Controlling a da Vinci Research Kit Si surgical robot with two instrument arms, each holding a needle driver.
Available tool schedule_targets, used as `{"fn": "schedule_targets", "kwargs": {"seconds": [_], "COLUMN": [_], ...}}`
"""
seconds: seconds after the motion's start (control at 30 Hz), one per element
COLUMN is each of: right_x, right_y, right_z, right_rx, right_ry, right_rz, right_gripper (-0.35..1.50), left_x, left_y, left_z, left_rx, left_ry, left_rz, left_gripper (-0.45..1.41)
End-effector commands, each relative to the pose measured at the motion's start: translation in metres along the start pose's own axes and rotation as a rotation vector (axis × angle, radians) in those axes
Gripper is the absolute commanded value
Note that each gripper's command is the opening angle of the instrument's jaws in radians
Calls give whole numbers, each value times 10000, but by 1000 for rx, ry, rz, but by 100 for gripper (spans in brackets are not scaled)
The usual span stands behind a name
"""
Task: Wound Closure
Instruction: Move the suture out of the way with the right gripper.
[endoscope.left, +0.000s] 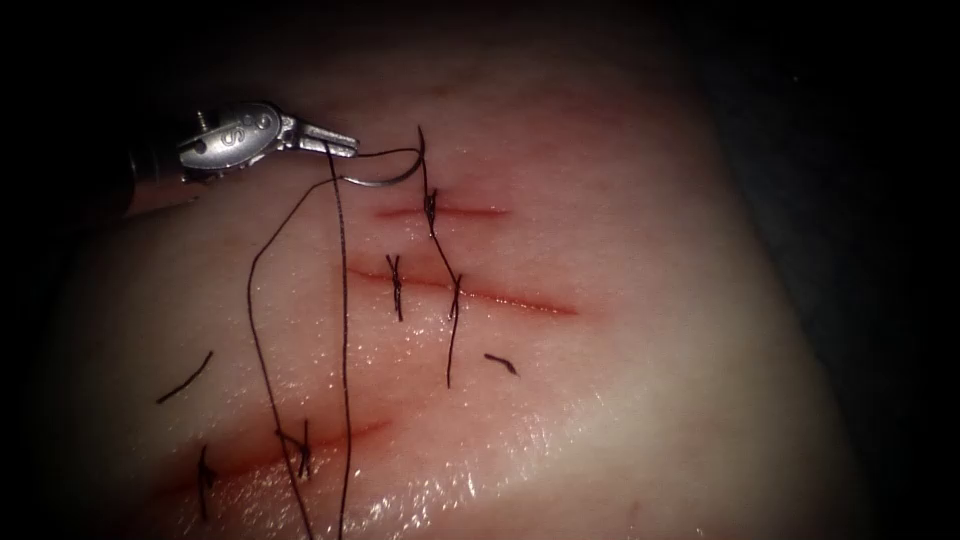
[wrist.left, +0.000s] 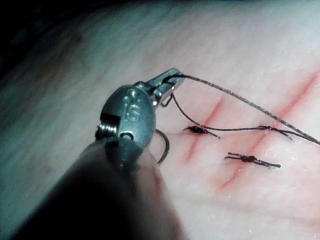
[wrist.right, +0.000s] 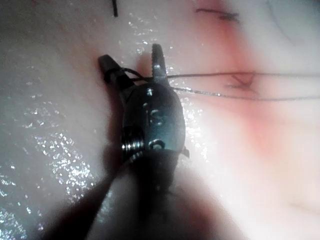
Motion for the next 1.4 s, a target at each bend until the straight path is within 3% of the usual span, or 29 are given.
{"fn": "schedule_targets", "kwargs": {"seconds": [0.03, 0.2, 0.3, 0.5, 0.7, 0.83, 1.0, 1.1, 1.27, 1.4], "right_x": [-9, -14, -14, -10, -7, -1, 5, 6, -3, -14], "right_y": [-12, -4, 27, 114, 184, 210, 218, 214, 201, 201], "right_z": [-27, -98, -123, -139, -157, -181, -216, -244, -291, -322], "right_rx": [-5, -153, -241, -337, -318, -202, -135, -110, -57, -105], "right_ry": [-4, 26, 28, -2, 88, 175, 225, 221, 93, -38], "right_rz": [10, 70, 122, 185, 290, 406, 416, 335, 256, 181], "right_gripper": [148, 148, 148, 148, 148, 148, 148, 148, 148, 148], "left_x": [-2, -5, -6, -4, -8, -12, -18, -21, -25, -24], "left_y": [-7, -5, -3, 9, 22, 28, 34, 40, 48, 54], "left_z": [2, -7, -7, 2, 8, 6, -4, -12, -32, -50], "left_rx": [7, 10, 16, 14, 1, -12, -30, -44, -77, -97], "left_ry": [0, -7, -16, 3, -11, -19, -24, -24, -30, -30], "left_rz": [3, 9, 9, 16, 32, 41, 52, 60, 72, 77], "left_gripper": [-45, -45, -45, -45, -45, -45, -45, -45, -45, -45]}}
